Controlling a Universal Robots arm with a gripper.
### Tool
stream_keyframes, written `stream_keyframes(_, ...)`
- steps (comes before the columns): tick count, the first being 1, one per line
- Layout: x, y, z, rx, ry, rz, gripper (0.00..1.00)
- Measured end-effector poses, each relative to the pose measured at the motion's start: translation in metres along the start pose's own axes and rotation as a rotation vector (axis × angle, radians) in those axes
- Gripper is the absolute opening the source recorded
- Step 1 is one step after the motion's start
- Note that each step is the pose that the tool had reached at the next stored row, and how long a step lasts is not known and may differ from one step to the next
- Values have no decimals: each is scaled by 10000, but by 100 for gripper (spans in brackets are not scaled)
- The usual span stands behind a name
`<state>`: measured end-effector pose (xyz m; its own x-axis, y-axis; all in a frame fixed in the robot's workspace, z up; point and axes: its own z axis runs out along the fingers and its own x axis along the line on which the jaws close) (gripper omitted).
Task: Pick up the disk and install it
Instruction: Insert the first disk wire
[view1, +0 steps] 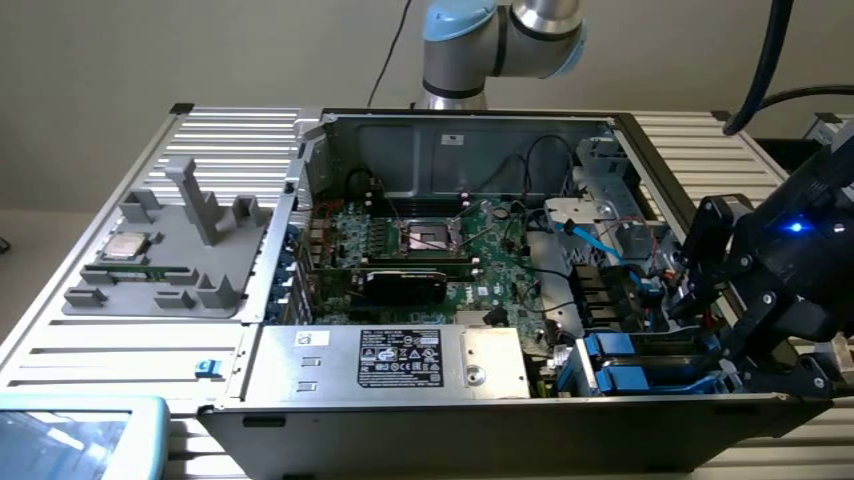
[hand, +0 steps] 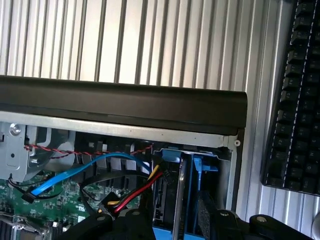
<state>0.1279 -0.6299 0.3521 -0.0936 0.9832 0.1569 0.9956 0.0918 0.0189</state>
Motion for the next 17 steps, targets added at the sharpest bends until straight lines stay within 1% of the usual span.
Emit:
stream_keyframes(1,0,0,0,-30,1,-90,48)
stream_keyframes(4,-1,0,0,-94,2,-544,48)
stream_keyframes(8,-2,0,0,-155,3,-1261,48)
stream_keyframes(10,-2,0,0,-208,0,-1621,48)
stream_keyframes(11,-2,-1,1,-254,-6,-1808,48)
stream_keyframes(12,-3,-1,1,-317,-14,-1971,48)
stream_keyframes(13,-2,-1,0,-498,-47,-2177,48)
stream_keyframes(15,-3,0,1,-783,-95,-2399,48)
stream_keyframes(16,-4,0,1,-882,-112,-2470,48)
stream_keyframes(17,-4,-1,1,-919,-119,-2503,48)
